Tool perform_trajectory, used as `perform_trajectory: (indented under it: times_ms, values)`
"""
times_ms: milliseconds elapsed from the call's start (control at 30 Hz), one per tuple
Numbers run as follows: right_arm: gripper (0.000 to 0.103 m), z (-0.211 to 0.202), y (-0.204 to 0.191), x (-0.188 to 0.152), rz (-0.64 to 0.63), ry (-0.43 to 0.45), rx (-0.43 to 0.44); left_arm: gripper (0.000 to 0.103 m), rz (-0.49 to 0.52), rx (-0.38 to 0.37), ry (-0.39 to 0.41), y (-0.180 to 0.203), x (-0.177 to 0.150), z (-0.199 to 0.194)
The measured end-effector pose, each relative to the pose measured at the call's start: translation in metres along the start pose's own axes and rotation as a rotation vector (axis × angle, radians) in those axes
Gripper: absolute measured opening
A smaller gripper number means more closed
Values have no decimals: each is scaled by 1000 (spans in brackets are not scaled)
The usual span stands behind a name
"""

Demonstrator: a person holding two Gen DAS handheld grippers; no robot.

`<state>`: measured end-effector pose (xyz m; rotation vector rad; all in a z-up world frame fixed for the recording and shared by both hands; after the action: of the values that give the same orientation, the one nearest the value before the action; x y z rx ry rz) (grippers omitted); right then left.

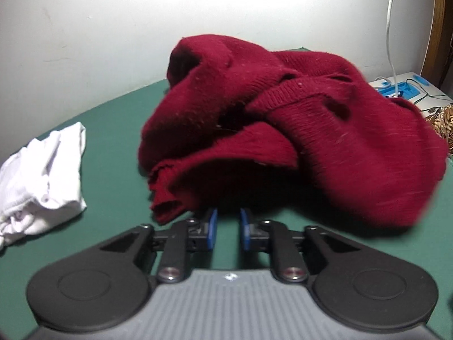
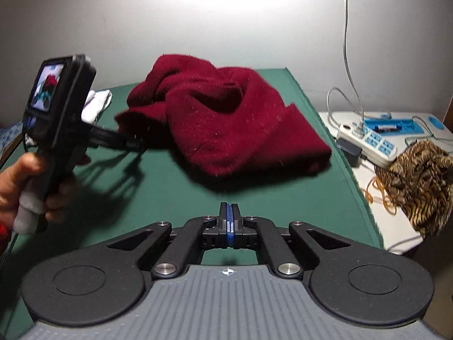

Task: Fold clothes

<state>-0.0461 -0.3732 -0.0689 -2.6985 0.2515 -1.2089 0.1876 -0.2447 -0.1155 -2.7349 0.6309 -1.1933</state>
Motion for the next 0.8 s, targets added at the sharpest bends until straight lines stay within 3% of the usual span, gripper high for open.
perform_trajectory:
  times_ms: [100, 200, 233, 267, 300, 333, 400, 433, 500, 600, 667, 700, 733, 800]
  values:
    - [0, -9, 7, -12, 6, -5, -66, 0, 25, 4, 26, 11, -1, -2]
    - [15, -5, 13, 8, -3, 54, -75, 0, 9, -29, 16, 15, 0, -6]
    - [39, 0, 12, 18, -25, 90, -78, 0, -9, -39, 14, 13, 1, -10]
    - [53, 7, 8, 28, -50, 125, -79, 0, -29, -47, 15, 11, 1, -15]
    - [75, 14, 5, 38, -75, 160, -79, 5, -42, -32, 21, 6, 0, -21]
    - [79, 23, 0, 47, -109, 177, -66, 13, -53, -8, 29, 0, -1, -27]
    - [79, 49, -12, 62, -196, 166, -29, 33, -61, 44, 52, -16, -6, -39]
    - [79, 63, -17, 68, -242, 142, -24, 37, -62, 77, 55, -26, -9, -43]
    - [78, 93, -23, 74, -324, 89, -56, 39, -63, 145, 57, -45, -15, -49]
    - [74, 127, -20, 80, -348, 40, -79, 45, -125, 176, 16, -74, -27, -54]
    - [54, 142, -17, 83, -336, 20, -88, 48, -174, 183, -7, -90, -36, -59]
    - [16, 141, -14, 86, -308, 23, -90, 49, -188, 186, -14, -93, -40, -62]
    - [12, 140, -11, 89, -280, 25, -92, 49, -190, 182, -19, -93, -43, -66]
    - [11, 115, -10, 94, -202, 65, 14, 49, -186, 154, -25, -91, -49, -73]
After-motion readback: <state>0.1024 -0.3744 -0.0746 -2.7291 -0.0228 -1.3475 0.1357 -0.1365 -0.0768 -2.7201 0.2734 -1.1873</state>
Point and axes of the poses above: each gripper's, at about its wrist camera, not at the fingertips, and z roughly the way its jaws point, y to its right, x to its top, the point moved 2 cm from there along z, roughly the way its jaws point, and after that the axes turned 13 degrees about x, right-handed, at the moved point
